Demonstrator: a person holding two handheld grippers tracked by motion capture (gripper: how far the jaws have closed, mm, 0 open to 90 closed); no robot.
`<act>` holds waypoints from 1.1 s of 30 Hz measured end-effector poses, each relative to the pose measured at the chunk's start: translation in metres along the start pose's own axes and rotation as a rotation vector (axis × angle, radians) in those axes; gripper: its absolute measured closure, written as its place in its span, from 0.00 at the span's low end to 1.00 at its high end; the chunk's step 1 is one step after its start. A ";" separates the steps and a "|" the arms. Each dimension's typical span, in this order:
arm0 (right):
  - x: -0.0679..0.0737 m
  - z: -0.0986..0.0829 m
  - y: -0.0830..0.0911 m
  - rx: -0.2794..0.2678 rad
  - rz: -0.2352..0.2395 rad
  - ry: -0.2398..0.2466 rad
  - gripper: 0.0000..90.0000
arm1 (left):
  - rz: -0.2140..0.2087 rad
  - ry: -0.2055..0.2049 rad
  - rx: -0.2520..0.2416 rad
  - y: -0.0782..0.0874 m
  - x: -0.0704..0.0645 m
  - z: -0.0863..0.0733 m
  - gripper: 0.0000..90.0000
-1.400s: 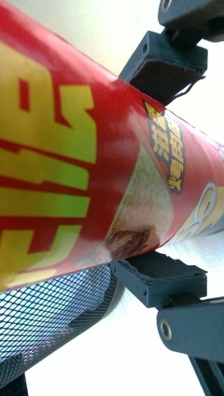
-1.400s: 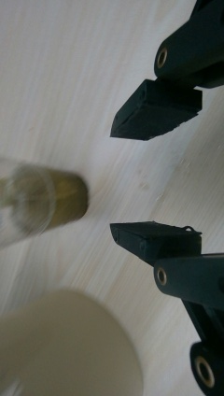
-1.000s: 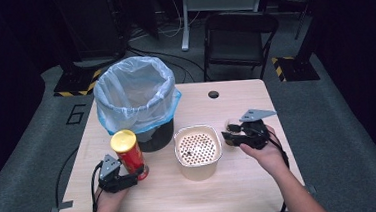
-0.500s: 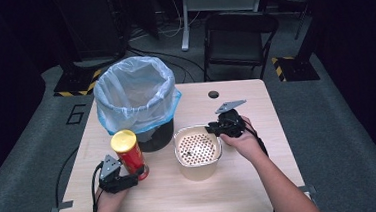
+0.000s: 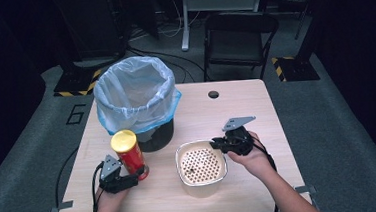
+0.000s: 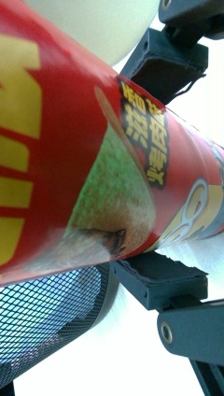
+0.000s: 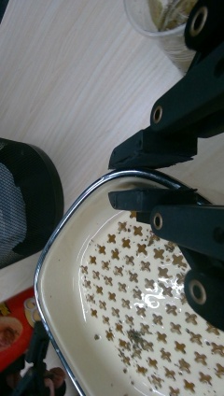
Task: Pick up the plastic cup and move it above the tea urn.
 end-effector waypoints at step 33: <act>-0.094 -0.055 -0.013 -0.057 -0.254 -0.262 0.18 | -0.023 0.062 0.083 0.041 0.004 -0.021 0.16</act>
Point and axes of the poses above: each handheld gripper's, and its own axes: y roughly backward along the jaws, z roughly out of its top, x roughly to its left, the point moved 8 cm from there along -y, roughly forward along the jaws, and after that the axes turned 10 degrees about x, right-handed, at the moved point
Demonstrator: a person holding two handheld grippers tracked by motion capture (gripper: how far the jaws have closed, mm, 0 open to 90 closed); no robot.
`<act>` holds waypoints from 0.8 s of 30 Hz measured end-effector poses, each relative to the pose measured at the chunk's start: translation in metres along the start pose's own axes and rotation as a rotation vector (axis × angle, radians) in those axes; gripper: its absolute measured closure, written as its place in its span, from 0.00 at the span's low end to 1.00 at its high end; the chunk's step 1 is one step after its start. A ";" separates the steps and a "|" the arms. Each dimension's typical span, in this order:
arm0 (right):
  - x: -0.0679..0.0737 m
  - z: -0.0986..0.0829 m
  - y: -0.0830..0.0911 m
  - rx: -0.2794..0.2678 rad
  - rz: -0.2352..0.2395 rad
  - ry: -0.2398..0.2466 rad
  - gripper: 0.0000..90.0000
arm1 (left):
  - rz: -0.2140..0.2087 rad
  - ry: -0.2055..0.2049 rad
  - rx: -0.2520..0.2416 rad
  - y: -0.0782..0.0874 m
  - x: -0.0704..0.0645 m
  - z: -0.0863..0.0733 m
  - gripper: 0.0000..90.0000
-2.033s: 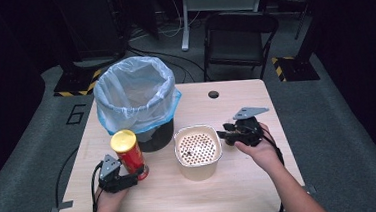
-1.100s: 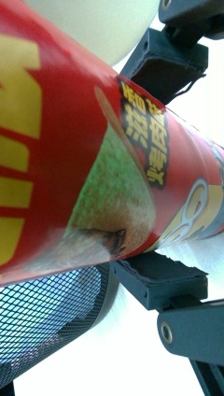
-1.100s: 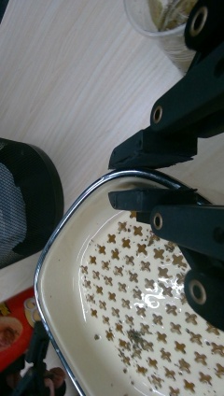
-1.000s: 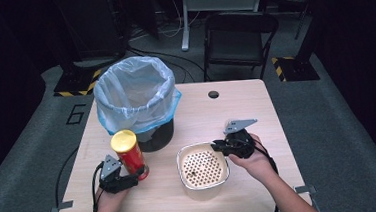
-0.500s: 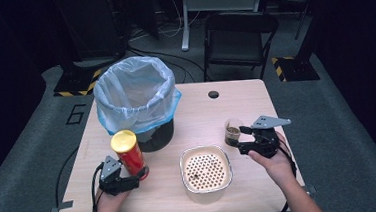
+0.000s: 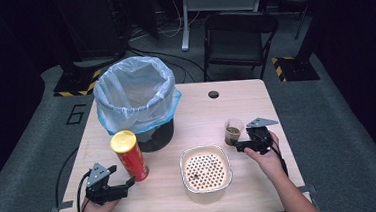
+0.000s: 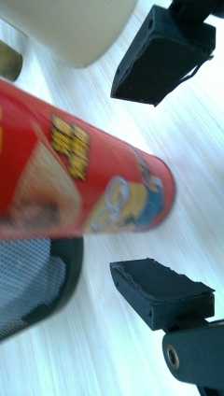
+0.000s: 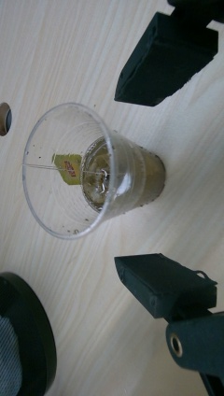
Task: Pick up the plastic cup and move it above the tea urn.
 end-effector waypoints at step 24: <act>0.006 0.019 -0.034 -0.100 -0.020 0.031 0.30 | -0.036 -0.026 -0.002 -0.015 0.000 0.002 0.16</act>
Point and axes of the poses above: each handheld gripper's, and its own axes: y roughly backward along the jaws, z roughly out of its top, x roughly to its left, the point moved 8 cm from there along -y, roughly forward along the jaws, and after that the axes turned 10 degrees about x, right-handed, at the moved point
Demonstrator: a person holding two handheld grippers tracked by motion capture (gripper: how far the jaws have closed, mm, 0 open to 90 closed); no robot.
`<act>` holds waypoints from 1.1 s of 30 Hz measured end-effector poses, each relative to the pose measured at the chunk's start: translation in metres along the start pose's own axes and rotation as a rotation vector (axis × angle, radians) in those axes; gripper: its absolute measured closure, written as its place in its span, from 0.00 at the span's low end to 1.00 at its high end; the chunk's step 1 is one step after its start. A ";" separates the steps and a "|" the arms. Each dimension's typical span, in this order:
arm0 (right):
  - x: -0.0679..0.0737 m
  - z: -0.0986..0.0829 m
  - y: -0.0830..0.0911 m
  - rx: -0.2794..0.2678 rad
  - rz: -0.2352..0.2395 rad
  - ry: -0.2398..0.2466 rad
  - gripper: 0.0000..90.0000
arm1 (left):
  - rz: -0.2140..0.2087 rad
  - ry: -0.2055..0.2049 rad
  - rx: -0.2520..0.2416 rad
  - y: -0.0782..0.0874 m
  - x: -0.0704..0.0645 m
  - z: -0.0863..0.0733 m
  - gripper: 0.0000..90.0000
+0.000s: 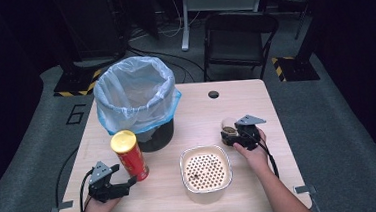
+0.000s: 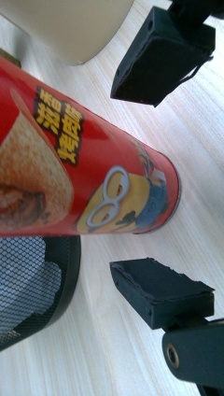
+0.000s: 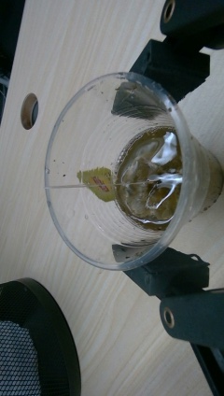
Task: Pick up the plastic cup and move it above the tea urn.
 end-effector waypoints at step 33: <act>0.012 0.013 0.032 -0.070 0.085 0.202 0.42 | -0.007 -0.017 0.000 -0.009 -0.009 0.009 0.16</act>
Point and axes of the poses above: each handheld gripper's, and its own axes: y roughly backward along the jaws, z roughly out of its top, x roughly to its left, the point moved 8 cm from there along -y, roughly forward along the jaws, and after that the axes turned 10 degrees about x, right-handed, at the moved point
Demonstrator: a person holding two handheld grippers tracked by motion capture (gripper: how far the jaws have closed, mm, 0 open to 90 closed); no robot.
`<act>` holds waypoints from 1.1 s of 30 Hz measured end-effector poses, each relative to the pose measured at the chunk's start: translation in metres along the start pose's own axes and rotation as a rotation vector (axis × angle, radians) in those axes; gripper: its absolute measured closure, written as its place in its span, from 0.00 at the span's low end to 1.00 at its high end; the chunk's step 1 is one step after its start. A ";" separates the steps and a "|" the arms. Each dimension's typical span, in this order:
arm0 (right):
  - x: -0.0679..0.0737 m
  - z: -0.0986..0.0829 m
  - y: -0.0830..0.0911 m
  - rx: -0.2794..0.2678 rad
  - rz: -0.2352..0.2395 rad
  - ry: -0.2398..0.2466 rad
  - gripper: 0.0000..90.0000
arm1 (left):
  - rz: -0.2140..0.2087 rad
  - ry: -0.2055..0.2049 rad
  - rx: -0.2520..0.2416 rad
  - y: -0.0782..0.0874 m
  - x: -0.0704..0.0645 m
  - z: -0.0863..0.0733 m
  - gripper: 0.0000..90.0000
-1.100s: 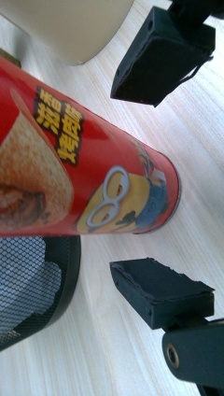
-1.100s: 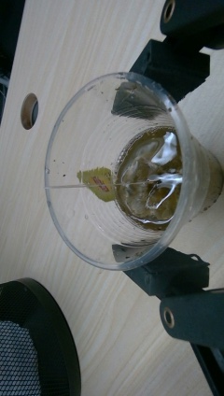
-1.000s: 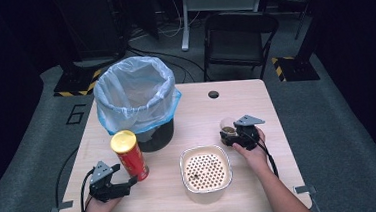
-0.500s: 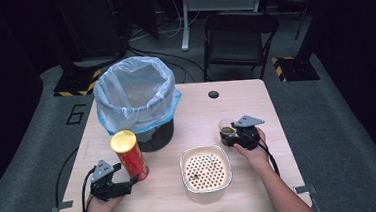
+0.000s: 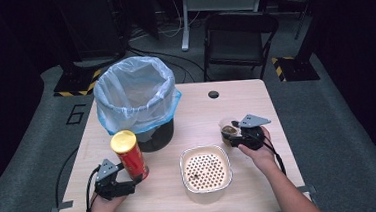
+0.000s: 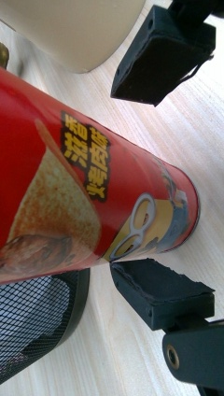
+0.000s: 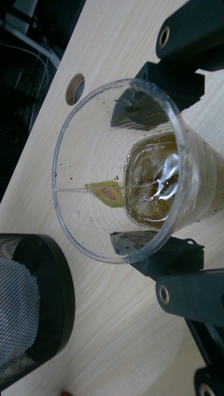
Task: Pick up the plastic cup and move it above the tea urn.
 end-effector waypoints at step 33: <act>-0.002 -0.019 -0.028 0.033 0.017 -0.050 0.28 | 0.008 -0.002 -0.001 -0.001 0.004 -0.002 0.16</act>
Point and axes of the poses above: each handheld gripper's, and its own axes: y roughly backward along the jaws, z roughly out of its top, x roughly to its left, the point moved 8 cm from there along -y, roughly forward along the jaws, and after that the axes turned 10 degrees about x, right-handed, at the moved point
